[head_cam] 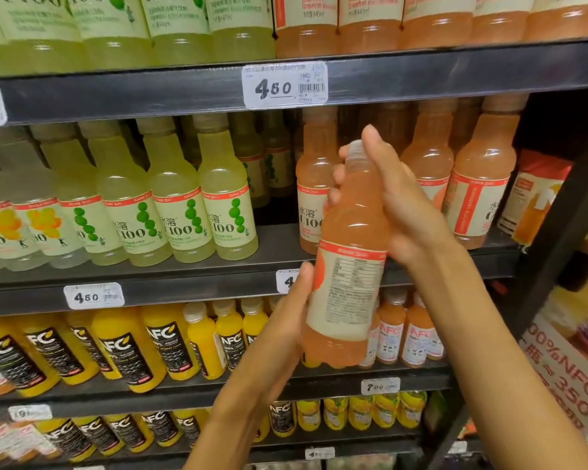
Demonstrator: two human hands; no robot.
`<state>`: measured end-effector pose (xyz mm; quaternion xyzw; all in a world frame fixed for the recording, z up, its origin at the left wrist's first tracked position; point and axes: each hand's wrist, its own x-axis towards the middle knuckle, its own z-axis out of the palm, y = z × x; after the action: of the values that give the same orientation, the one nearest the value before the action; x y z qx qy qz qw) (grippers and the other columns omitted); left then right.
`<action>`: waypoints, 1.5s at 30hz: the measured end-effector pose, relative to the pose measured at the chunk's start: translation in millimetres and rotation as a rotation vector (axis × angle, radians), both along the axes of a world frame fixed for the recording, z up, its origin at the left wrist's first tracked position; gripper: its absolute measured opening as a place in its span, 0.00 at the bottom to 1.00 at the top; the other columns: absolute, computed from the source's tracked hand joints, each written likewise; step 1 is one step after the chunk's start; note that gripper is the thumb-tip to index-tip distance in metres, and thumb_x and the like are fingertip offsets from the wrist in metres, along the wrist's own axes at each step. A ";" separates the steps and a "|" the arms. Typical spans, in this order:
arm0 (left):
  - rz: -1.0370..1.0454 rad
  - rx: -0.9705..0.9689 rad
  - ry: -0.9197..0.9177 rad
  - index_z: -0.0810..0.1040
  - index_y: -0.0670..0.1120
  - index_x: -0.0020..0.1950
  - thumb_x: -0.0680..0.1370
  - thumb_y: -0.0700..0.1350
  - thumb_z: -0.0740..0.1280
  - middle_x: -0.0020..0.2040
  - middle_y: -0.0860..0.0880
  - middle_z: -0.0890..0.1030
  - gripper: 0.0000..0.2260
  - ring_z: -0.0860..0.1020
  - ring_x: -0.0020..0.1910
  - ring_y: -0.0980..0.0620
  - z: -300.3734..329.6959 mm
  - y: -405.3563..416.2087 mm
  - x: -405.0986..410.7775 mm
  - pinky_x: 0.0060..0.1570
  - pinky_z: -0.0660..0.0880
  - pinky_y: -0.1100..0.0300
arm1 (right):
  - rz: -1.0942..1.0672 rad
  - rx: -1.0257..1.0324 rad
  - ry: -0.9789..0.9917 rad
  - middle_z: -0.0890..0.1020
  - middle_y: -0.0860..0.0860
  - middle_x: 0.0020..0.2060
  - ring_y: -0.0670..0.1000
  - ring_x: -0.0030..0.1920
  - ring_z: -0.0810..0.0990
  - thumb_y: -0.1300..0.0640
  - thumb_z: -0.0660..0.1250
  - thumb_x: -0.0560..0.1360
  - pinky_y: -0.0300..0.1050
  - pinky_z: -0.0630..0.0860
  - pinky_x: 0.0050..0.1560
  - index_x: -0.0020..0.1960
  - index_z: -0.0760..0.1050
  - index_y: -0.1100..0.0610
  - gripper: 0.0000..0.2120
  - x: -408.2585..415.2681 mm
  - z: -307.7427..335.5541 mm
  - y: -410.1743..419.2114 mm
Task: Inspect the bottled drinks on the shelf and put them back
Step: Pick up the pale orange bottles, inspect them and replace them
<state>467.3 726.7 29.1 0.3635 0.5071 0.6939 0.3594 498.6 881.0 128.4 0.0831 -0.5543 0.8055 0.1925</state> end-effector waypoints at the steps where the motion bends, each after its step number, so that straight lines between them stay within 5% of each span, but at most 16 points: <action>1: 0.018 0.012 0.035 0.74 0.64 0.65 0.74 0.71 0.55 0.64 0.56 0.79 0.24 0.76 0.64 0.55 -0.8 1.6 0.4 0.61 0.74 0.58 | -0.074 0.051 -0.019 0.81 0.50 0.36 0.48 0.36 0.81 0.43 0.63 0.77 0.46 0.79 0.40 0.54 0.71 0.55 0.16 0.2 -0.6 -0.3; 4: 0.046 0.070 -0.029 0.74 0.57 0.67 0.76 0.69 0.54 0.62 0.49 0.80 0.26 0.78 0.62 0.49 -4.4 8.1 6.2 0.61 0.72 0.49 | -0.094 0.087 -0.061 0.83 0.51 0.38 0.50 0.40 0.83 0.38 0.61 0.76 0.47 0.80 0.42 0.54 0.74 0.54 0.20 1.2 -1.3 0.6; 9: -0.292 0.095 -0.376 0.76 0.38 0.61 0.80 0.64 0.49 0.47 0.40 0.81 0.32 0.82 0.41 0.44 0.2 6.3 11.6 0.41 0.79 0.52 | 0.186 -0.190 -0.036 0.83 0.54 0.41 0.51 0.42 0.83 0.33 0.50 0.77 0.47 0.80 0.48 0.55 0.75 0.57 0.30 3.4 -4.9 1.7; 13: -0.321 0.023 -0.359 0.73 0.37 0.65 0.80 0.65 0.47 0.50 0.37 0.82 0.35 0.82 0.48 0.42 -6.2 5.2 8.7 0.49 0.79 0.47 | 0.349 -0.285 0.007 0.80 0.51 0.33 0.48 0.34 0.80 0.35 0.51 0.77 0.44 0.77 0.45 0.48 0.73 0.56 0.26 3.5 -4.4 -2.8; 16: -0.139 -0.081 -0.137 0.73 0.49 0.69 0.75 0.70 0.47 0.62 0.45 0.80 0.34 0.77 0.62 0.47 -8.3 -1.0 -0.4 0.63 0.72 0.47 | 0.137 -0.119 -0.028 0.80 0.51 0.35 0.49 0.36 0.80 0.35 0.53 0.77 0.47 0.76 0.49 0.51 0.74 0.56 0.25 9.9 0.9 2.1; 20: 0.014 -0.059 0.036 0.80 0.65 0.55 0.69 0.72 0.62 0.56 0.55 0.83 0.21 0.81 0.56 0.55 -4.1 -1.7 4.9 0.50 0.77 0.62 | -0.162 0.003 -0.088 0.84 0.53 0.41 0.52 0.43 0.83 0.35 0.56 0.77 0.55 0.79 0.55 0.59 0.74 0.55 0.26 11.4 5.3 2.5; 23: -0.026 0.041 -0.109 0.81 0.58 0.56 0.69 0.67 0.66 0.52 0.46 0.84 0.21 0.84 0.49 0.48 -2.1 0.4 10.1 0.45 0.80 0.59 | -0.096 0.019 -0.106 0.85 0.55 0.44 0.53 0.46 0.84 0.38 0.56 0.78 0.48 0.81 0.47 0.59 0.75 0.56 0.24 10.8 8.3 1.3; 27: -0.412 0.163 -0.483 0.78 0.39 0.62 0.73 0.67 0.63 0.49 0.40 0.82 0.33 0.82 0.43 0.44 10.0 -1.5 15.4 0.42 0.79 0.53 | 0.088 -0.170 -0.084 0.83 0.55 0.45 0.52 0.46 0.83 0.42 0.58 0.78 0.47 0.81 0.48 0.62 0.72 0.59 0.23 9.0 1.2 2.1; 32: -0.399 0.020 -0.367 0.70 0.43 0.69 0.72 0.68 0.58 0.56 0.44 0.82 0.36 0.80 0.55 0.46 14.2 4.2 16.0 0.58 0.75 0.50 | 0.212 -0.343 -0.054 0.80 0.50 0.37 0.48 0.37 0.81 0.40 0.58 0.77 0.45 0.77 0.48 0.57 0.70 0.56 0.21 6.3 -3.9 -1.1; 34: -0.299 0.006 -0.294 0.74 0.50 0.67 0.71 0.67 0.59 0.58 0.47 0.83 0.31 0.81 0.57 0.49 16.6 4.2 12.6 0.58 0.76 0.53 | 0.131 -0.251 -0.042 0.80 0.51 0.37 0.49 0.38 0.81 0.40 0.60 0.78 0.46 0.75 0.50 0.58 0.71 0.56 0.20 12.2 -2.3 2.1; 37: -0.223 0.041 -0.296 0.76 0.46 0.66 0.68 0.65 0.71 0.58 0.40 0.81 0.33 0.81 0.54 0.43 15.5 1.1 14.0 0.59 0.75 0.44 | -0.069 -0.141 -0.076 0.83 0.52 0.39 0.51 0.41 0.84 0.41 0.64 0.76 0.48 0.80 0.45 0.63 0.71 0.57 0.23 19.4 -2.1 9.6; 40: -0.303 0.080 -0.283 0.80 0.46 0.61 0.68 0.59 0.75 0.55 0.40 0.82 0.27 0.82 0.52 0.43 13.1 -0.2 20.0 0.53 0.78 0.48 | -0.078 -0.182 -0.144 0.85 0.53 0.40 0.51 0.42 0.85 0.41 0.67 0.74 0.45 0.81 0.40 0.70 0.66 0.55 0.31 21.1 -5.8 14.3; 45: -0.444 0.208 -0.459 0.76 0.36 0.63 0.71 0.55 0.73 0.56 0.35 0.80 0.28 0.81 0.53 0.40 29.8 0.9 30.7 0.56 0.77 0.47 | 0.030 -0.319 -0.180 0.83 0.54 0.40 0.50 0.39 0.83 0.52 0.71 0.67 0.45 0.81 0.42 0.59 0.68 0.59 0.25 14.3 -7.5 13.3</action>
<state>498.0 727.6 58.9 0.3344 0.2477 0.7105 0.5675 512.9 894.3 120.9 -0.0124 -0.4334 0.8901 0.1407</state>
